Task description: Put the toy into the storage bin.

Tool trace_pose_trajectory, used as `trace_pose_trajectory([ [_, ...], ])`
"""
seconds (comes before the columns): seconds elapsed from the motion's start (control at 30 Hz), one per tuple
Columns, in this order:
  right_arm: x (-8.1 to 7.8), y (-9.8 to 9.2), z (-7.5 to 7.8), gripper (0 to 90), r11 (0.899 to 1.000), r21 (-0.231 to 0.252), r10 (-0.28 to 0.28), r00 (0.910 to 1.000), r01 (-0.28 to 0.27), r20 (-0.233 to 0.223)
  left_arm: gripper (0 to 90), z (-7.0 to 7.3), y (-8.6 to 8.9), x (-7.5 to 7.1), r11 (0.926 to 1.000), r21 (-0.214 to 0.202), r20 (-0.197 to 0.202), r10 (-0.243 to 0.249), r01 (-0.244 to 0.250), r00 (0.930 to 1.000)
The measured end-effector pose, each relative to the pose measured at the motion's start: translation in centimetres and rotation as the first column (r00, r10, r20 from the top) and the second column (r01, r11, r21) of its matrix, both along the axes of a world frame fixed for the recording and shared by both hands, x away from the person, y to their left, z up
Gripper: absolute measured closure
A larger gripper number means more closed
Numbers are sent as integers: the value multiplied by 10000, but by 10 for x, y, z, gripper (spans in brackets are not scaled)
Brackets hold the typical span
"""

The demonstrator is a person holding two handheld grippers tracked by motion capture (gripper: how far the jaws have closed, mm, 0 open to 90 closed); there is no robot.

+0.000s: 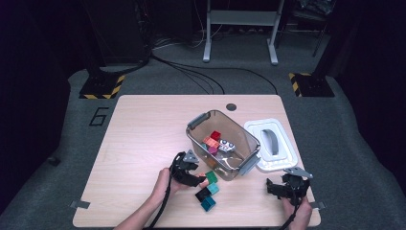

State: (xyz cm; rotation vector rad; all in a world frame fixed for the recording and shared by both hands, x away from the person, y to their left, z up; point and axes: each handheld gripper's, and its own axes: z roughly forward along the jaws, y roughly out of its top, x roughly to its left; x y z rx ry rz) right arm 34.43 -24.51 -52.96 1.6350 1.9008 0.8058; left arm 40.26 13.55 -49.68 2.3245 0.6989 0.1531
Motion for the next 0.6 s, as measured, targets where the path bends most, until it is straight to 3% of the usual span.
trace_pose_trajectory([
  [0.17,0,0,0,0,10000,-4,6,10000,-6,3,554,-3,7,7,9974,-690,-736,-261,210,9969],
  [0.27,0,0,0,0,10000,-19,22,10000,-22,15,586,-3,12,9,9964,-798,-1037,-378,295,9939],
  [0.6,0,0,0,0,10000,-19,22,10000,-22,18,566,1,39,11,9994,-326,-1111,-131,96,9937],
])
